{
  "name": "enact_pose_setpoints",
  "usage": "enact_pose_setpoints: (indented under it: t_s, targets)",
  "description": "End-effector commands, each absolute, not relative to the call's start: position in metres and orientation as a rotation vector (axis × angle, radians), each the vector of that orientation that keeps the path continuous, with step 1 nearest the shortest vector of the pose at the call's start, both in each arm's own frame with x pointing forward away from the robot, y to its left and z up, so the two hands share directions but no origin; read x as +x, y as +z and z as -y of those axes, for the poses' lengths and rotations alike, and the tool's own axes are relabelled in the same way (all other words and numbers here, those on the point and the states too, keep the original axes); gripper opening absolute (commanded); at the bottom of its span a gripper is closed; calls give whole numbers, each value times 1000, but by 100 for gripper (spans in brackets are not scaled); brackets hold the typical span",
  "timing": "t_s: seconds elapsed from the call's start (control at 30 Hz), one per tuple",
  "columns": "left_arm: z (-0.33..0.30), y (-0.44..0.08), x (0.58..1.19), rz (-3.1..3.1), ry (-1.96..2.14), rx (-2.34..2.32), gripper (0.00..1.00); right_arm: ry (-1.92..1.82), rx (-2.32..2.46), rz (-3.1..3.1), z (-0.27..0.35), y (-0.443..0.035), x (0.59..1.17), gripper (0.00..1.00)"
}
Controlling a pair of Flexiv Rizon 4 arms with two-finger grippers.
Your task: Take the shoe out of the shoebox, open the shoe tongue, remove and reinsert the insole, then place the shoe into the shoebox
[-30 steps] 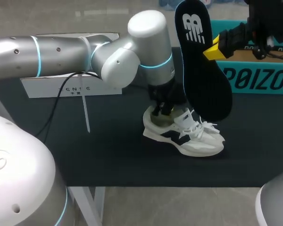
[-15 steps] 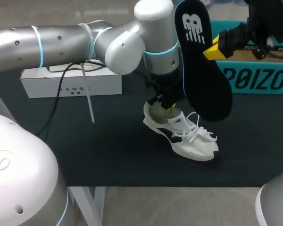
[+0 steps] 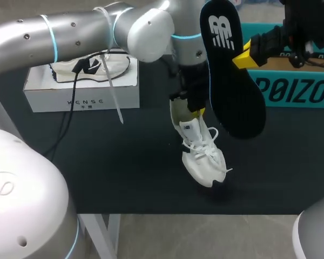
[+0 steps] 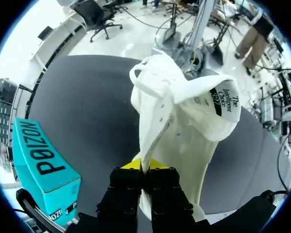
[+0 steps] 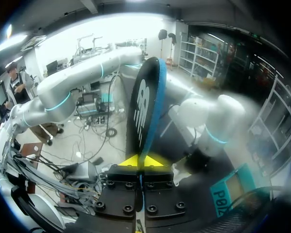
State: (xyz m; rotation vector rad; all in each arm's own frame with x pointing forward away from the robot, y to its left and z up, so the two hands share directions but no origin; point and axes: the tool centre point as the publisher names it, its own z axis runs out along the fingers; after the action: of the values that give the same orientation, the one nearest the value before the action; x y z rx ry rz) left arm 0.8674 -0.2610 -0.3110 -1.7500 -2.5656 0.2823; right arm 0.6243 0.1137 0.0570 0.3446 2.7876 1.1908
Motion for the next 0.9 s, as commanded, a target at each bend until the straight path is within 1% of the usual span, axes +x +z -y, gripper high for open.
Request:
enact_pose_setpoints:
  t_s: [0.03, 0.4, 0.9]
  targets:
    - [276, -311, 852, 2510, 209, -1806, 0, 1187, 344, -2792, -115, 58, 626, 0]
    - [301, -332, 834, 2416, 103, -1921, 0, 1187, 344, -2792, -115, 58, 626, 0]
    - [308, -350, 825, 2299, 29, -2007, 0, 1187, 344, -2792, -115, 58, 626, 0]
